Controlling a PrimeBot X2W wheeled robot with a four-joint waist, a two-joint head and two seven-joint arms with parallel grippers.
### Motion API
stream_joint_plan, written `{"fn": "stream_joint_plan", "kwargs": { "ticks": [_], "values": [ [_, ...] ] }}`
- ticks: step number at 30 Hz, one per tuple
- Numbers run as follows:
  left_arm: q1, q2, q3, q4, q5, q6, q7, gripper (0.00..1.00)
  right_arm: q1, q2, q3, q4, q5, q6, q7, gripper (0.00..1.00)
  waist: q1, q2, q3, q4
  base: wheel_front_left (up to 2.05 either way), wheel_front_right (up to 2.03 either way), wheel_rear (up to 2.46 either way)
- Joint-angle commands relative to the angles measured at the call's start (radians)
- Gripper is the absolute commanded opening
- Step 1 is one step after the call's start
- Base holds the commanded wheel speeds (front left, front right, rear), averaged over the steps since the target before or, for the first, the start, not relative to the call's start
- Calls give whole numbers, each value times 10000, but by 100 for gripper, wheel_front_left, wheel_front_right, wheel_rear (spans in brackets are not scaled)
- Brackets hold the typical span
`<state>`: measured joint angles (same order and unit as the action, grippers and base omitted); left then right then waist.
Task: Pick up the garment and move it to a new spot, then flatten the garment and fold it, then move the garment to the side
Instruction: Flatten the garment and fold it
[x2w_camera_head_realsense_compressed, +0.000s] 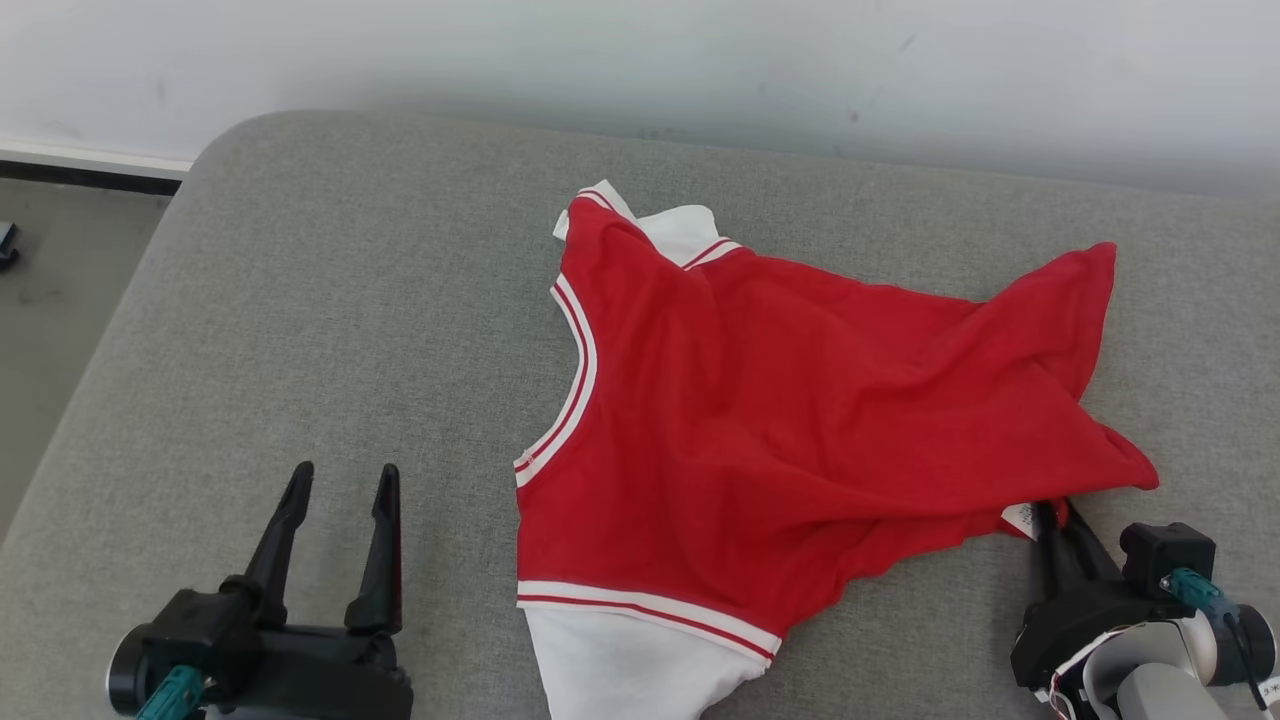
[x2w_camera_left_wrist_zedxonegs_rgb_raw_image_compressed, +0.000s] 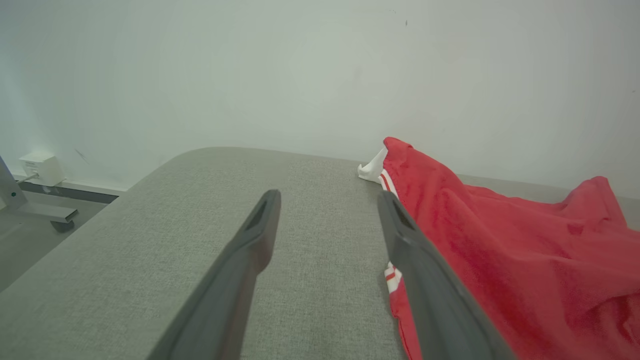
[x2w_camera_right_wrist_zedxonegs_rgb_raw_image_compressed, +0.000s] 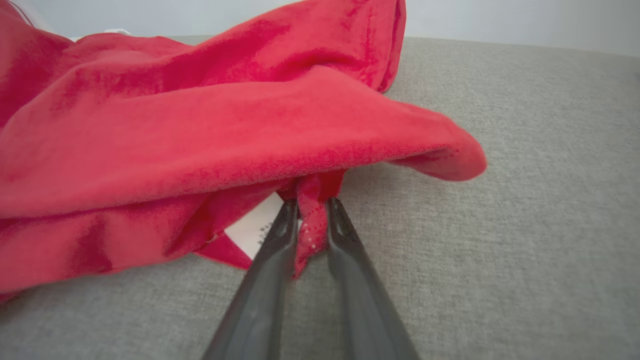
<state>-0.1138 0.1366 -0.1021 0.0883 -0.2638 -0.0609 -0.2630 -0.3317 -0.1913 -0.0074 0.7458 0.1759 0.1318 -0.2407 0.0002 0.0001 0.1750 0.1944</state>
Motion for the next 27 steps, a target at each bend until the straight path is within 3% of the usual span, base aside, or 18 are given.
{"fn": "stream_joint_plan", "kwargs": {
  "ticks": [1, 7, 18, 23, 24, 25, 27],
  "values": [
    [58, -18, 100, 43, 97, 17, -19, 100, -84, -22, 25, 119, 81, -28, -82, 0, -2, -1, -58, -35, 0, 0, 0],
    [430, -101, 312, 159, 114, 12, -18, 100, 182, -223, 155, -327, 188, -28, -246, 0, -2, -1, -496, -536, 0, 0, 0],
    [885, -208, 474, 329, 153, -59, -18, 100, 2414, -1133, 315, -3520, 435, -28, 26, 0, -2, -1, -1123, -1440, 0, 0, 0],
    [1042, -242, 547, 338, 183, -64, -18, 100, 3522, -1001, -22, -4727, 681, -28, 681, 0, -2, -1, -1234, -1572, 0, 0, 0],
    [1072, -252, 558, 326, 186, -55, -18, 100, 3665, -956, -89, -4911, 690, -28, 761, 39, -2, -1, -1238, -1592, 0, 0, 0],
    [1074, -256, 570, 323, 189, -56, -18, 100, 3780, -941, -162, -5046, 660, -28, 814, 100, -2, -1, -1246, -1600, 0, 0, 0],
    [1105, -232, 592, 340, 197, -73, -18, 100, 3919, -778, -247, -5336, 585, -28, 831, 100, -2, -1, -1281, -1619, 0, 0, 0]
  ]
}}
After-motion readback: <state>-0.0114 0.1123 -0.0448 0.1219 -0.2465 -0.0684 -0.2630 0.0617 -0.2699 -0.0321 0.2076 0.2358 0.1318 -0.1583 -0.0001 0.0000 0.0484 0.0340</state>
